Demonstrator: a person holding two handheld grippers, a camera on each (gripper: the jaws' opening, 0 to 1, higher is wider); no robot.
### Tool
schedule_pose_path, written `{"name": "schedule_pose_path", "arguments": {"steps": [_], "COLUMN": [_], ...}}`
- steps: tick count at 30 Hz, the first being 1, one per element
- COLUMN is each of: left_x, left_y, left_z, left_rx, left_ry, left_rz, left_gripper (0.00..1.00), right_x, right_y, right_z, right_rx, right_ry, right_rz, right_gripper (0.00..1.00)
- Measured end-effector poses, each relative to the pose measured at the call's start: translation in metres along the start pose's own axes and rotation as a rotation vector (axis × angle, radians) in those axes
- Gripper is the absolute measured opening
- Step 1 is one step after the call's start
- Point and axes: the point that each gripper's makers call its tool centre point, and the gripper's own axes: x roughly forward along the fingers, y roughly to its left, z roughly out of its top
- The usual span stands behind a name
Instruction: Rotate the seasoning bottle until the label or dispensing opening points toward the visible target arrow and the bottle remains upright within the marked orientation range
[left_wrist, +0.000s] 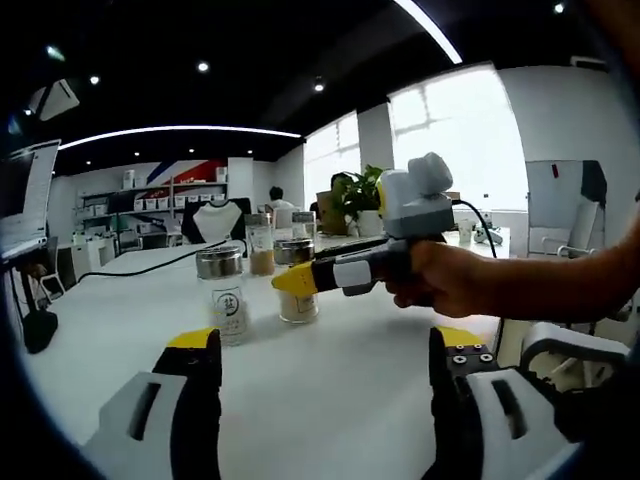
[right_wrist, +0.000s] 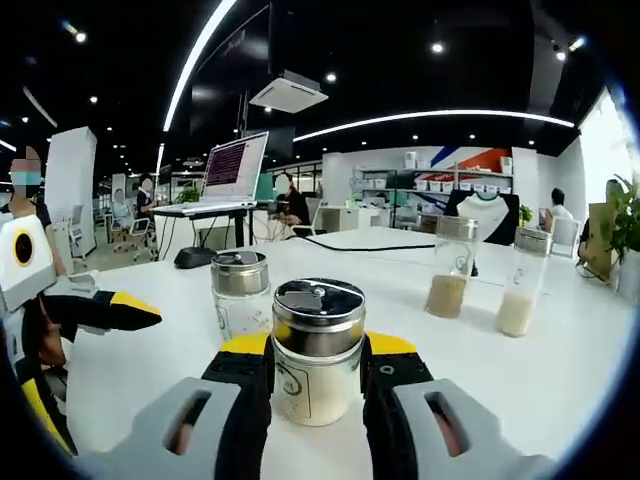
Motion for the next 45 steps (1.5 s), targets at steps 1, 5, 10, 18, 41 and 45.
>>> {"name": "schedule_pose_path", "arguments": {"steps": [1,5,10,18,41,45], "left_x": [0.000,-0.001,-0.002,-0.002,-0.008,-0.007], "left_y": [0.001,0.001,-0.002,-0.005,0.001,0.003], "left_z": [0.001,0.002,0.004,0.005,0.016,0.013], "left_rx": [-0.002,-0.004,-0.001,0.007,0.056,0.055], "left_ry": [-0.004,0.004,0.000,0.001,-0.027,-0.017], "left_rz": [0.004,0.003,0.002,-0.001,0.037,0.038], "left_gripper": [0.90,0.90,0.89,0.89,0.86,0.87], "right_x": [0.000,-0.001,0.000,0.000,0.004,0.004], "right_y": [0.000,-0.001,0.000,0.000,-0.002,-0.001], "right_z": [0.000,-0.001,-0.002,-0.004,-0.008,-0.008], "right_rx": [-0.006,-0.008,-0.005,-0.018,0.005,0.016], "right_ry": [0.001,-0.002,-0.007,-0.001,0.035,0.036], "right_rz": [0.009,0.022,0.042,0.032,-0.030,-0.040], "right_gripper": [0.32,0.32,0.32,0.32,0.32,0.32]}}
